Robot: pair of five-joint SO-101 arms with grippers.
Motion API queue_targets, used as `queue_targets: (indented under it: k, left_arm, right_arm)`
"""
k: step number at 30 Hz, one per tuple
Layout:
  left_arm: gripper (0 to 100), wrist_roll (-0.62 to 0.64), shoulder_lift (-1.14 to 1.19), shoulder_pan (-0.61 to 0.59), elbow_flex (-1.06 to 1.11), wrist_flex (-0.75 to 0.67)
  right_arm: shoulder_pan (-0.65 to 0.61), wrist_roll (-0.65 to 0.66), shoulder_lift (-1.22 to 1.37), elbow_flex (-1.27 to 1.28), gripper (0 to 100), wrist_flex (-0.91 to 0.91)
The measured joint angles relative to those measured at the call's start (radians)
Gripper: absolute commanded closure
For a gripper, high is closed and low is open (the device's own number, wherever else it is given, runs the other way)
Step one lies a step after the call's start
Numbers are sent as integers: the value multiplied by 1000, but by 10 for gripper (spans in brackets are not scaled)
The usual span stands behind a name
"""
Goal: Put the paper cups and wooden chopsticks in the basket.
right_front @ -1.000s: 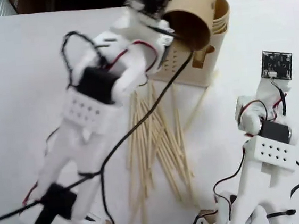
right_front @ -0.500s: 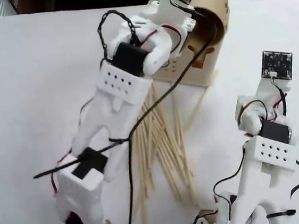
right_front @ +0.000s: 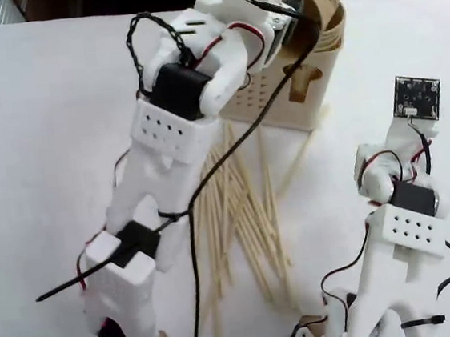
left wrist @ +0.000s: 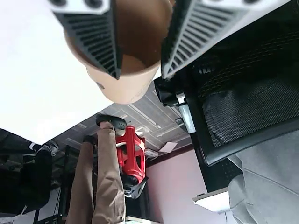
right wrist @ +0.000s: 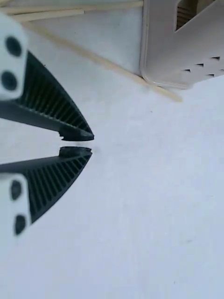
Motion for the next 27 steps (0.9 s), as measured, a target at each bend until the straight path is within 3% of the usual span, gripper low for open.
queue_targets:
  k: [8,16,20,27]
  left_arm:
    - [846,0,66,-2,-3,-141]
    - [845,0,163,-2,-3,-138]
    - [845,0,123,-2,-48,-34]
    - [845,-34,-84,-54,-213,279]
  right_arm:
    - [0,0,0,0,961,0]
    - [0,0,0,0,961,0]
    - [0,0,0,0,961,0]
    - [0,0,0,0,961,0]
